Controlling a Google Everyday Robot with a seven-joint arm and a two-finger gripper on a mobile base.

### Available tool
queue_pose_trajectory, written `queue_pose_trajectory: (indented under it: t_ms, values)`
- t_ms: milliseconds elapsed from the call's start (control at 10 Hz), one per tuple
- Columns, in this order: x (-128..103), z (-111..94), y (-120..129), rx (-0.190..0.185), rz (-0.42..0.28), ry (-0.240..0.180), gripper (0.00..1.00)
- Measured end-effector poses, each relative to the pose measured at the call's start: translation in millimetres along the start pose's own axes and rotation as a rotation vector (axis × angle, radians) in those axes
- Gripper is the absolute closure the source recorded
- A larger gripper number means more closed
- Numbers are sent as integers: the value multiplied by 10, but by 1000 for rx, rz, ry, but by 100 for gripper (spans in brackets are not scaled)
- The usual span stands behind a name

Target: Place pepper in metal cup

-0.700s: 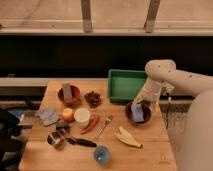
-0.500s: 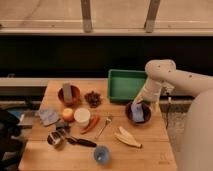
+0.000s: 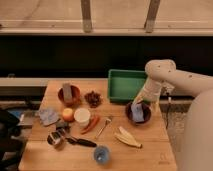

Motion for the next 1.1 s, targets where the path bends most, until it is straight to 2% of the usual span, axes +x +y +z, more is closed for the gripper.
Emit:
queue_pose_trajectory:
  t_ms: [900,1100]
  values:
    - [2,-1,2,1,-1,-1,26]
    - [6,-12,64,1,-19,-9,26]
